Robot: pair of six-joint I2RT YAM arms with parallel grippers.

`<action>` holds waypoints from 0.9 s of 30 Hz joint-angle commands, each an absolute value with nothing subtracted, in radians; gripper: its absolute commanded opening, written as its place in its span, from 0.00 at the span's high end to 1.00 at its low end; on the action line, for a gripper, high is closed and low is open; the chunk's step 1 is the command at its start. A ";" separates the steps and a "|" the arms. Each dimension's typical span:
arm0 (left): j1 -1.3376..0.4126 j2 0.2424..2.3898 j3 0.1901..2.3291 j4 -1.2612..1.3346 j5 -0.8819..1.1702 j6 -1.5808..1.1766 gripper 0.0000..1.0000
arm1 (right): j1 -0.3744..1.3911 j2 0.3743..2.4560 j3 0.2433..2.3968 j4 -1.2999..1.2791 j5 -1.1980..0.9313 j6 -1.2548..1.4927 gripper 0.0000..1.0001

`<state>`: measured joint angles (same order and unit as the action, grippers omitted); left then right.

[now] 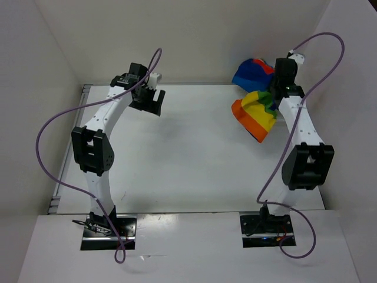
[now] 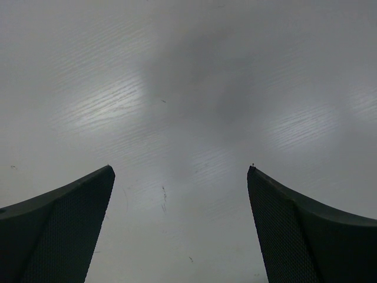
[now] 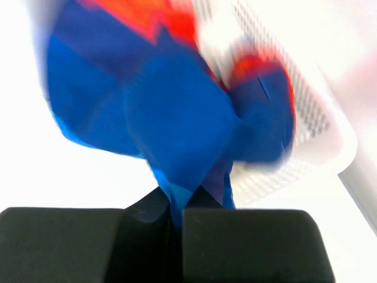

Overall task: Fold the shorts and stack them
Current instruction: Grab the shorts from the pile, then move the shorts to the center of the board

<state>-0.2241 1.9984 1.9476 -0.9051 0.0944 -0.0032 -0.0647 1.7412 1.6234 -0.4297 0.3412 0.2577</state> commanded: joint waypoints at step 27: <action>0.054 1.629 1.904 -0.743 0.008 0.000 0.00 | 0.698 2.057 2.365 -0.400 0.302 0.469 0.42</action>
<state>0.0326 1.6279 1.9301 -0.7849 0.0349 -0.0032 0.6525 1.9396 2.2360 -0.2646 0.2379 0.3420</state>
